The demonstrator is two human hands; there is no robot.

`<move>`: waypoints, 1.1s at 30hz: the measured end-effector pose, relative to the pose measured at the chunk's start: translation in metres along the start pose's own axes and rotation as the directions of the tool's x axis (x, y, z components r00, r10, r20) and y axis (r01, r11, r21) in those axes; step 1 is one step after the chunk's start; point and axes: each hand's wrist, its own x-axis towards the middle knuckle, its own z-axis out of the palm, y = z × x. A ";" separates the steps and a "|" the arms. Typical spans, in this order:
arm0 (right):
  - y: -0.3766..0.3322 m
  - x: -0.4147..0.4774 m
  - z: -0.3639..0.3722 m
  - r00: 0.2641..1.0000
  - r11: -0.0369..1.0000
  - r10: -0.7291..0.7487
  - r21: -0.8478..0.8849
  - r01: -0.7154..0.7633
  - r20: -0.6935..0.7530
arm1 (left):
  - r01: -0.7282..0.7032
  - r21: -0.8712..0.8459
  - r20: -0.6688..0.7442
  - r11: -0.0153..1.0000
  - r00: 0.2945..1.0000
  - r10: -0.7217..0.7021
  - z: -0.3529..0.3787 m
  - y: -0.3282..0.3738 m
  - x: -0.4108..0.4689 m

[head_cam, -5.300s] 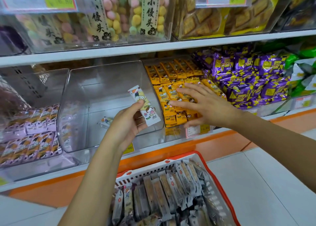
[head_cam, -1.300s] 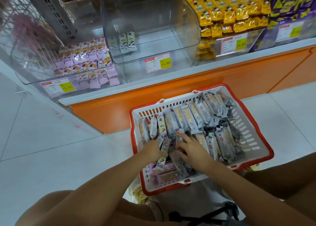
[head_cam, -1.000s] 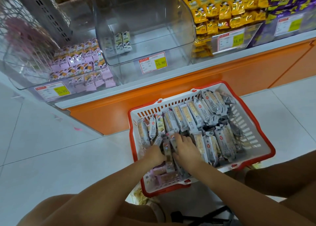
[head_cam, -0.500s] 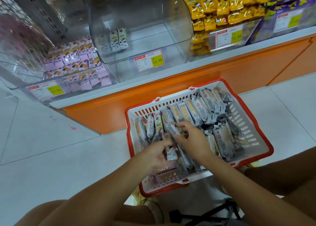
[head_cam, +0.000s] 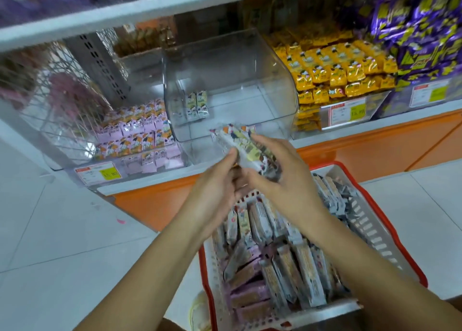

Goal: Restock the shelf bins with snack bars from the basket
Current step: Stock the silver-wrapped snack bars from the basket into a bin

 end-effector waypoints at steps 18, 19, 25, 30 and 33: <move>0.036 0.285 0.088 0.878 0.653 0.472 -0.639 -0.406 -0.076 | -0.243 0.718 -0.353 0.652 0.680 0.643 -0.087 0.057 0.064; 0.037 0.288 0.093 0.883 0.663 0.465 -0.633 -0.400 -0.070 | -0.244 0.727 -0.349 0.642 0.674 0.651 -0.086 0.057 0.066; 0.026 0.295 0.105 0.865 0.780 0.470 -0.543 -0.312 0.177 | -0.256 0.724 -0.334 0.641 0.683 0.650 -0.091 0.057 0.072; 0.011 0.272 0.086 0.884 0.852 0.391 -0.463 -0.243 0.256 | -0.279 0.775 -0.224 0.566 0.717 0.660 -0.100 0.045 0.068; 0.002 0.249 0.074 0.948 0.875 0.260 -0.460 -0.152 0.182 | -0.314 0.786 -0.203 0.533 0.683 0.702 -0.101 0.036 0.056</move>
